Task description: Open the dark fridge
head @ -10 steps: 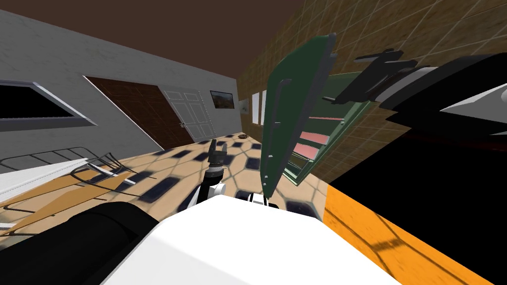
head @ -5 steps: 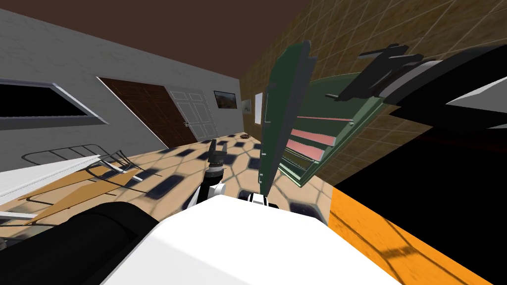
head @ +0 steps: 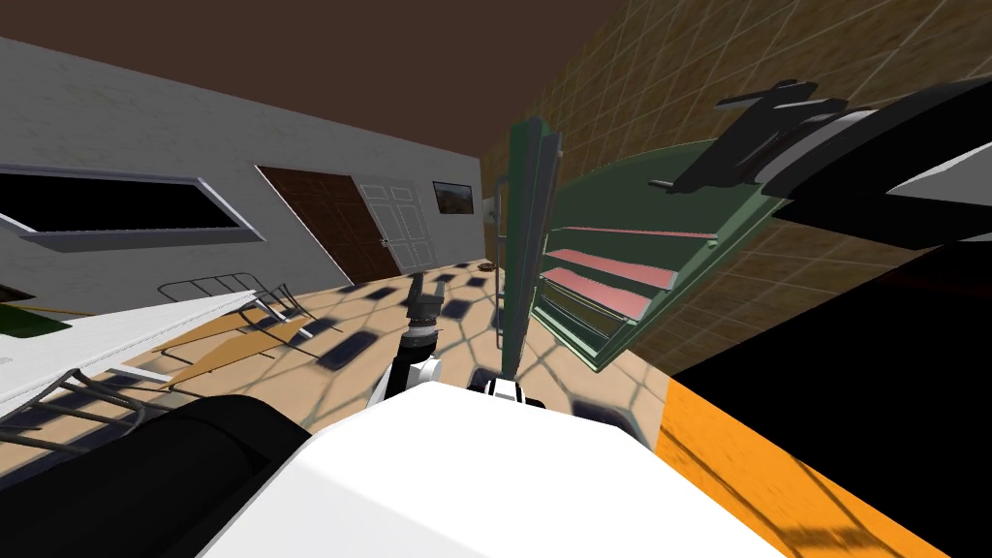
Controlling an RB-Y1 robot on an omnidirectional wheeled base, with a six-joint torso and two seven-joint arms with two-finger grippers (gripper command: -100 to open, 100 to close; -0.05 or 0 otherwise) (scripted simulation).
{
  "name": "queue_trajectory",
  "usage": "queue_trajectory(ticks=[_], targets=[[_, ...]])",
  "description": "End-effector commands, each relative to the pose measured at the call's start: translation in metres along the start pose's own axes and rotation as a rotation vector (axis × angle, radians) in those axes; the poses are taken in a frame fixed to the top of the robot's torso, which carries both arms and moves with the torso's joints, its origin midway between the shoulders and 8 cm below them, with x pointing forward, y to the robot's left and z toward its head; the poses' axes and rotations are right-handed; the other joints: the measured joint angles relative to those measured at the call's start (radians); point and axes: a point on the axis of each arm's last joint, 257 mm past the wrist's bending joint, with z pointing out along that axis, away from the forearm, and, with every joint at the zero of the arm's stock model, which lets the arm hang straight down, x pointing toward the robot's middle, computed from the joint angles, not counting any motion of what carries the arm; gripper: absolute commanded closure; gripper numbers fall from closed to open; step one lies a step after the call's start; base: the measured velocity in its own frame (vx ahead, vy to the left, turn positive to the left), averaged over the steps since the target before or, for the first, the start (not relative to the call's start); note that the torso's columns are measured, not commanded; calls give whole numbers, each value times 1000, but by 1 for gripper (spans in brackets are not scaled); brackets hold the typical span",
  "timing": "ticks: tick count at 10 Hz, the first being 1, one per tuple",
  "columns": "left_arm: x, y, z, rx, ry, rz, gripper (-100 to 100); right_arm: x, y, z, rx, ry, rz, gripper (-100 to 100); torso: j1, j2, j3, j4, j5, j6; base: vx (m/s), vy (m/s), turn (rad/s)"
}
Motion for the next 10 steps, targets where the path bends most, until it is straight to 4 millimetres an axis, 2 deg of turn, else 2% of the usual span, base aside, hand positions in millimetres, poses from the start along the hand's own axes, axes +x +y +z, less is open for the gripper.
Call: queue_trajectory(ticks=[1, 2, 3, 4, 6, 7, 10], targets=[[0, 0, 0, 0, 0, 0, 0, 17, -4, 4, 0, 34, -12, -100, -1, 0, 0, 0, 0, 0, -45, 13, 131], [0, 0, 0, 0, 0, 0, 0, 13, -3, 3, 1, 26, -5, -100, -1, 1, 1, 0, 0, 0, -19, 7, 24], [0, 0, 0, 0, 0, 0, 0, 4, -1, 1, 0, 8, 0, 100, -1, 0, 1, 0, 0, 1, 23, -6, -197], [0, 0, 0, 0, 0, 0, 0, 14, -9, 10, -3, 27, -12, -100, -2, -1, 0, 0, -1, 1, -16, -3, 35], [0, 0, 0, 0, 0, 0, 0, 14, -9, 10, -3, 27, -12, -100, -1, 2, 1, 1, 0, 0, -31, -6, 46], [0, 0, 0, 0, 0, 0, 0, 20, -18, 17, -5, 38, -16, -100, -1, 2, 1, 1, 0, 1, -33, -6, 64], [0, 0, 0, 0, 0, 0, 0, 24, -28, 23, -5, 48, -21, -100, -1, 1, 1, 0, 0, 0, -35, -4, 47]])
